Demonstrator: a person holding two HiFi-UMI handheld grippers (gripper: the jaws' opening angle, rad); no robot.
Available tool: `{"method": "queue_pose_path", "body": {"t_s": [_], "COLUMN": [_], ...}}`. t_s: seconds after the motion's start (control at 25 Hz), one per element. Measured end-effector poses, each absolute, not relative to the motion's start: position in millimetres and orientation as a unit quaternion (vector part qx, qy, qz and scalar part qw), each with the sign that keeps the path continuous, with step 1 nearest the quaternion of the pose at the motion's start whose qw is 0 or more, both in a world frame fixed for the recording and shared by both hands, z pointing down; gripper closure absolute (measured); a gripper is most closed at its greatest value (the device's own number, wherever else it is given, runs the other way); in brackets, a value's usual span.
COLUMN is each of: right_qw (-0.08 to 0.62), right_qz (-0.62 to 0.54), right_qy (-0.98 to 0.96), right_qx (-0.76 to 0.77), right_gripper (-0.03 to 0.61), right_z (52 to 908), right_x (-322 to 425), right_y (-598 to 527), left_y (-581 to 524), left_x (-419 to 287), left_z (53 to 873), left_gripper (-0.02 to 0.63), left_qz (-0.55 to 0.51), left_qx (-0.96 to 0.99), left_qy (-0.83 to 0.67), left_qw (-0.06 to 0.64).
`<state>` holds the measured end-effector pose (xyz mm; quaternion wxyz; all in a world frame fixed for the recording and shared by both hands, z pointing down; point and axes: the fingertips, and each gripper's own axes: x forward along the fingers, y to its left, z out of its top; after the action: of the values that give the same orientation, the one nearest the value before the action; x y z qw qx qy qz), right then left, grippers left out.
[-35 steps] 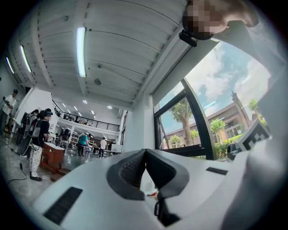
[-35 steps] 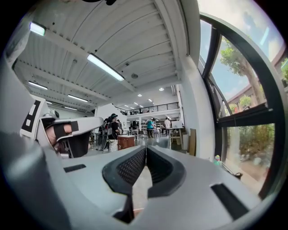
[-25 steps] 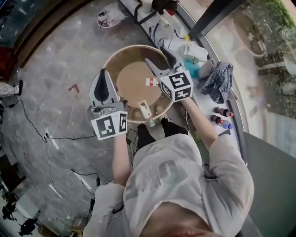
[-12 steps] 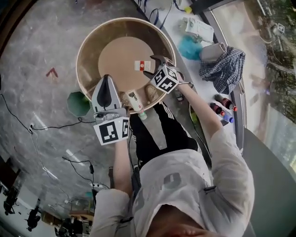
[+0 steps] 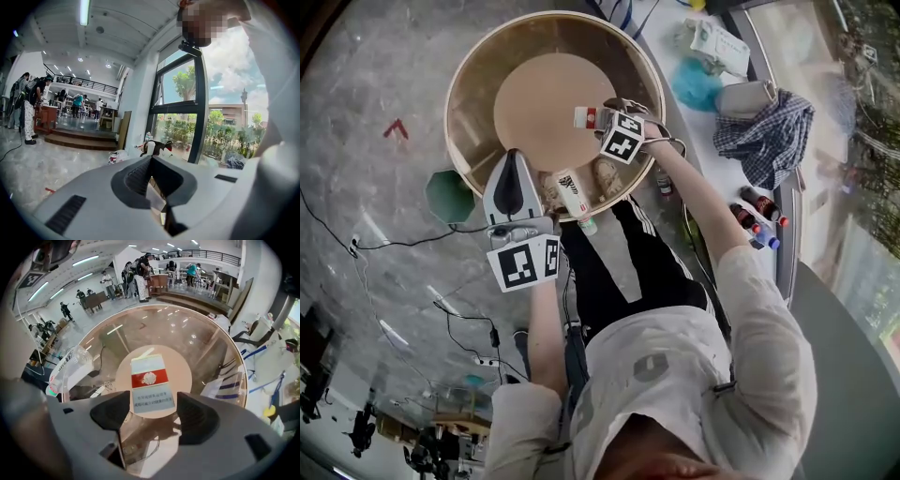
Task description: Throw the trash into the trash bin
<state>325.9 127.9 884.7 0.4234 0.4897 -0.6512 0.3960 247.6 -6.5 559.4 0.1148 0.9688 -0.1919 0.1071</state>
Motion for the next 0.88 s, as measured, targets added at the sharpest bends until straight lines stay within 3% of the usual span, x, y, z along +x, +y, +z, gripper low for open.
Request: {"method": "queue_pose_path", "body": {"t_s": [0.28, 0.44, 0.64, 0.88], "right_qw": [0.441, 0.415, 0.359, 0.265], "right_qz": [0.412, 0.404, 0.347, 0.231], "right_qy": [-0.635, -0.638, -0.642, -0.658], "right_qx": [0.483, 0.508, 0.582, 0.666], "right_gripper": [0.288, 0.29, 0.293, 0.293], "right_z": [884, 852, 753, 575], "right_x": [330, 333, 360, 374], "right_y": [126, 110, 51, -20], "left_y": [-19, -19, -34, -67], "left_x": [237, 235, 240, 235], "left_z": [550, 531, 466, 361], "left_gripper": [0.601, 0.601, 0.601, 0.601], "left_qz": [0.1, 0.093, 0.054, -0.02], "left_qx": [0.968, 0.968, 0.976, 0.971], "left_qy": [-0.203, -0.209, -0.202, -0.239], "left_qw": [0.111, 0.106, 0.058, 0.015]}}
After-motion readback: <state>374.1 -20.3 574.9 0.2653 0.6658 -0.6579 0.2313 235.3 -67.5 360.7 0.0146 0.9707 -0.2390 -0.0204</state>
